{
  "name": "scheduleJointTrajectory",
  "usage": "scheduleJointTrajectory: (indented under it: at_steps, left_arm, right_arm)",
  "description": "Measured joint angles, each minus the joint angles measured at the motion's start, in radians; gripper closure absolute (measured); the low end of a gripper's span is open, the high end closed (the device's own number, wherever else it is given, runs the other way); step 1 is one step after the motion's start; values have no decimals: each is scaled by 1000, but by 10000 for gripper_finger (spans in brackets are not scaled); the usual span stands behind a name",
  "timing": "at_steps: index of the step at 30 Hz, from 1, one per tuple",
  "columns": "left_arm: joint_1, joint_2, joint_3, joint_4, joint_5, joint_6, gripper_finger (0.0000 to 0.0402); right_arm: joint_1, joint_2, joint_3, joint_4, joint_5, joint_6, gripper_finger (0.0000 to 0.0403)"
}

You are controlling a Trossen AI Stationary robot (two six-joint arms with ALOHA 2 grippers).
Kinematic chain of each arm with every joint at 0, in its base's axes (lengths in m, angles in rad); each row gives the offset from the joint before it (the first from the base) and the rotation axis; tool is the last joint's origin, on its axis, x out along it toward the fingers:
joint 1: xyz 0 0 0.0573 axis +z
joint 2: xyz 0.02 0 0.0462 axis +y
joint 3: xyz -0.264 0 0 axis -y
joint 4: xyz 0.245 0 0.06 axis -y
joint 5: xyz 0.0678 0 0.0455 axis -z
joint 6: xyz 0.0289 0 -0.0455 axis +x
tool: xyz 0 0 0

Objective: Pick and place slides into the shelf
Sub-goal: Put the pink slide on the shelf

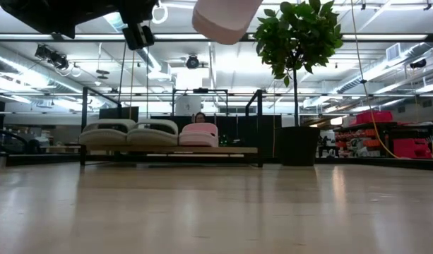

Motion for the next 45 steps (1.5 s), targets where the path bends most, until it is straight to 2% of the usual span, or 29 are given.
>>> scheduleJointTrajectory:
  at_steps: [9, 18, 25, 31, 34, 37, 41, 45]
  left_arm:
    - [0, 37, 8, -9, -39, -5, 213]
    - [0, 197, 149, -10, -39, 71, 193]
    - [-2, 293, 238, -113, -36, 81, 194]
    - [-31, 290, 239, -166, -90, 81, 204]
    - [-73, 284, 239, -166, -199, 91, 212]
    - [-137, 285, 239, -196, -382, 109, 224]
    - [-241, 285, 239, -202, -691, 169, 236]
    - [-347, 291, 239, -90, -1033, 345, 243]
  right_arm:
    - [-50, 0, 0, 61, -49, -80, 382]
    - [-101, 0, 0, 71, -94, -105, 382]
    - [-111, -7, -1, 50, -104, -121, 382]
    - [-120, -43, -1, 41, -102, -111, 382]
    - [-140, -62, -1, 27, -103, -89, 382]
    - [-153, -87, -1, 26, -101, -71, 382]
    - [-157, -111, 0, 26, -103, -57, 382]
    - [-157, -111, 0, 25, -105, -44, 382]
